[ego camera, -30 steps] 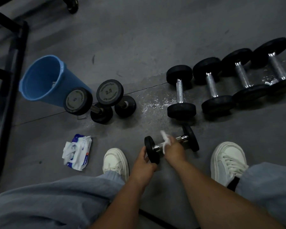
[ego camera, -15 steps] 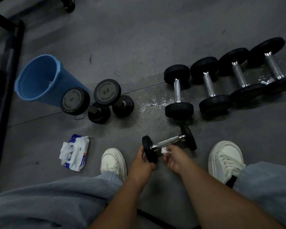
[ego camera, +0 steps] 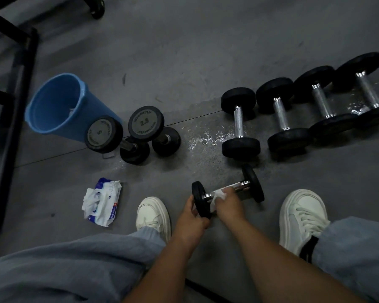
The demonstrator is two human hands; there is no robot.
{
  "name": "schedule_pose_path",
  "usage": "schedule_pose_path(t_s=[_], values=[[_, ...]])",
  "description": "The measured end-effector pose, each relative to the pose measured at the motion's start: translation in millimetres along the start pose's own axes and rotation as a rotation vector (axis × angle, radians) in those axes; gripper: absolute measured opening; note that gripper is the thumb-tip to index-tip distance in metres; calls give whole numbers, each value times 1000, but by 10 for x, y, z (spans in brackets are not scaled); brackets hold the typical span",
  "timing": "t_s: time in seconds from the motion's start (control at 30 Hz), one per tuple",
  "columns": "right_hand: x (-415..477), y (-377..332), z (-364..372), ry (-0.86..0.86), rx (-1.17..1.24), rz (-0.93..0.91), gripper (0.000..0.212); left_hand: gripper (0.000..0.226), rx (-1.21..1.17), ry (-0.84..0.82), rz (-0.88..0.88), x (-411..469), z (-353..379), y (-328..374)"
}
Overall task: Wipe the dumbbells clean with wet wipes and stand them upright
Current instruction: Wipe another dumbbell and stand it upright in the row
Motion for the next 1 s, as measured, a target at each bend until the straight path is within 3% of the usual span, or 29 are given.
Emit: schedule_pose_path(t_s=[0.07, 0.17, 0.27, 0.3, 0.4, 0.5, 0.53, 0.63, 0.8, 0.93, 1.0], values=[[37, -44, -25, -78, 14, -54, 5, 81, -5, 6, -8, -6, 4, 4], [124, -135, -142, 97, -68, -119, 11, 82, 1, 2, -6, -13, 10, 27], [109, -197, -40, -182, -159, -160, 18, 79, 23, 16, 2, -11, -2, 18], [82, -215, 9, -203, -143, -159, 19, 77, 33, 17, 8, -5, -6, 13], [98, -180, 16, 50, -58, -135, 23, 76, 26, 23, 9, -4, -3, 19], [100, -108, 34, -176, -49, -64, 14, 73, 18, 24, 19, -13, 10, 7], [104, -85, 20, -159, -26, -60, 14, 74, 15, 23, 25, -5, 13, 3], [104, -52, -107, 112, -63, -28, 18, 79, -7, 18, 18, -8, 16, 8], [203, -161, -132, -129, -207, -5, 21, 80, -9, 18, 13, -2, 4, 8], [238, -304, -56, -26, -113, -77, 28, 77, -5, 32, 24, -20, 7, 25], [165, -247, 0, -216, -164, -9, 28, 70, 5, 41, 47, -35, 23, 38]])
Point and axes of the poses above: each hand's wrist, its own x-axis towards the middle knuckle, its own z-axis out of the palm, y = z × x, the point moved 1 cm from there along x, towards the middle knuckle, and after that the axes turned 14 degrees about -z, right-handed, at the moved point
